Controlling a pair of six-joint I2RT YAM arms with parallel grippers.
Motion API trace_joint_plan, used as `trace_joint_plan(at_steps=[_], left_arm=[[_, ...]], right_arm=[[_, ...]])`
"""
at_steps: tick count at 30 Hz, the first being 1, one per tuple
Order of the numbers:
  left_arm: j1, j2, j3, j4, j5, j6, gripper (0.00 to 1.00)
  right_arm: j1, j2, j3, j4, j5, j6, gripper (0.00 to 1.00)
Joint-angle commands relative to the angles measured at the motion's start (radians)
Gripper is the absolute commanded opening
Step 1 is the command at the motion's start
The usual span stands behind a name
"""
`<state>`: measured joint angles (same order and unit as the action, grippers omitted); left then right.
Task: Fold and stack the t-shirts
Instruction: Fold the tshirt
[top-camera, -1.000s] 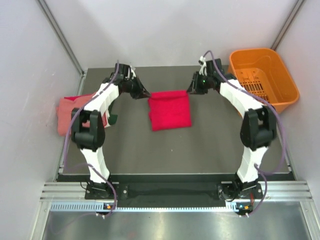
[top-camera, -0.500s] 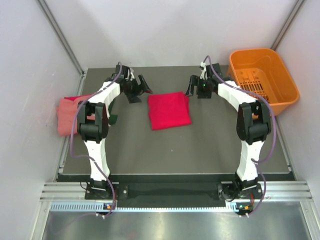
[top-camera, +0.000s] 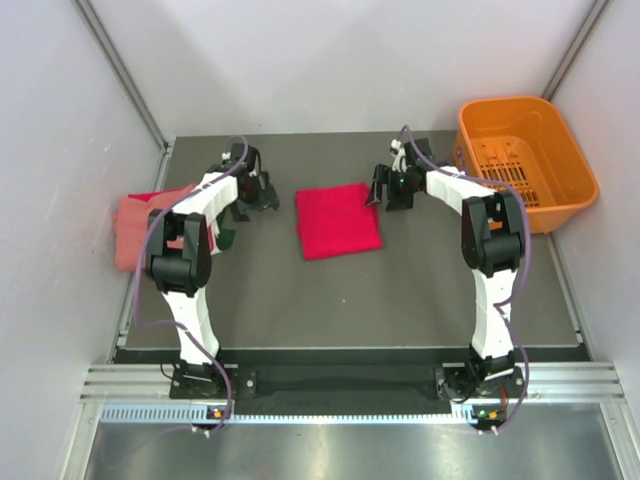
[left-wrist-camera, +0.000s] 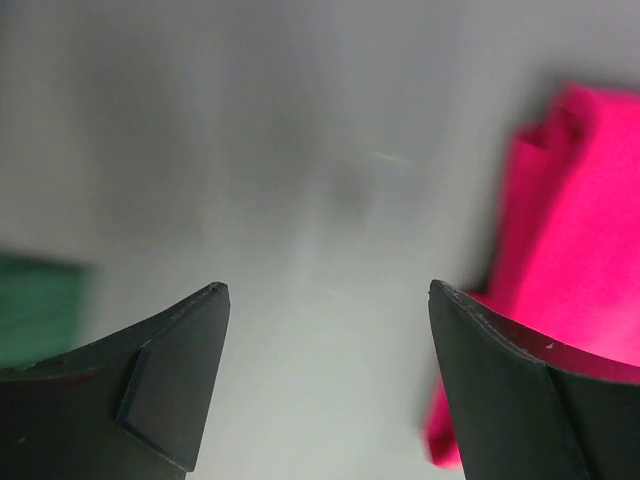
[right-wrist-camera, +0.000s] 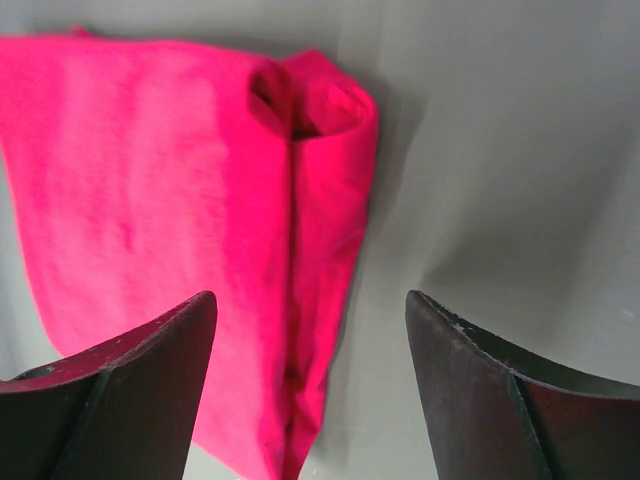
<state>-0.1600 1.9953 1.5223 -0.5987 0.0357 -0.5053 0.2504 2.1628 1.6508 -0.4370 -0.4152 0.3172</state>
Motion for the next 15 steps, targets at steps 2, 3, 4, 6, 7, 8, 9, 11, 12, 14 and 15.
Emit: trace_joint_plan(at_steps=[2, 3, 4, 6, 7, 8, 9, 11, 12, 14, 15], left_arm=[[-0.001, -0.055, 0.042, -0.078, -0.357, 0.054, 0.85], [-0.001, -0.049, 0.047, -0.09, -0.393, 0.056, 0.85], [-0.001, -0.04, 0.059, -0.098, -0.452, 0.056, 0.86], [-0.001, -0.009, 0.078, -0.121, -0.514, 0.066, 0.84], [-0.001, 0.003, 0.088, -0.133, -0.546, 0.068, 0.84], [-0.003, 0.034, 0.111, -0.154, -0.61, 0.073, 0.82], [-0.003, 0.051, 0.124, -0.162, -0.635, 0.076, 0.8], [-0.003, 0.107, 0.165, -0.185, -0.683, 0.083, 0.79], [-0.003, 0.124, 0.179, -0.209, -0.716, 0.083, 0.79], [-0.003, 0.167, 0.197, -0.208, -0.737, 0.086, 0.78], [-0.003, 0.181, 0.202, -0.207, -0.755, 0.088, 0.78]], right_arm=[[-0.007, 0.041, 0.053, 0.027, -0.098, 0.009, 0.75], [-0.005, 0.052, 0.058, 0.026, -0.105, 0.011, 0.74], [-0.002, 0.058, 0.063, 0.024, -0.108, 0.01, 0.74], [0.001, 0.072, 0.078, 0.021, -0.114, 0.008, 0.73], [0.004, 0.078, 0.086, 0.011, -0.116, 0.006, 0.72], [0.009, 0.086, 0.093, 0.004, -0.116, 0.002, 0.72], [0.01, 0.098, 0.107, -0.002, -0.116, 0.002, 0.7], [0.015, 0.106, 0.115, -0.006, -0.117, 0.003, 0.69], [0.015, 0.111, 0.118, -0.005, -0.119, 0.003, 0.68], [0.016, 0.114, 0.121, -0.015, -0.119, 0.003, 0.63], [0.016, 0.117, 0.121, -0.017, -0.117, 0.005, 0.57]])
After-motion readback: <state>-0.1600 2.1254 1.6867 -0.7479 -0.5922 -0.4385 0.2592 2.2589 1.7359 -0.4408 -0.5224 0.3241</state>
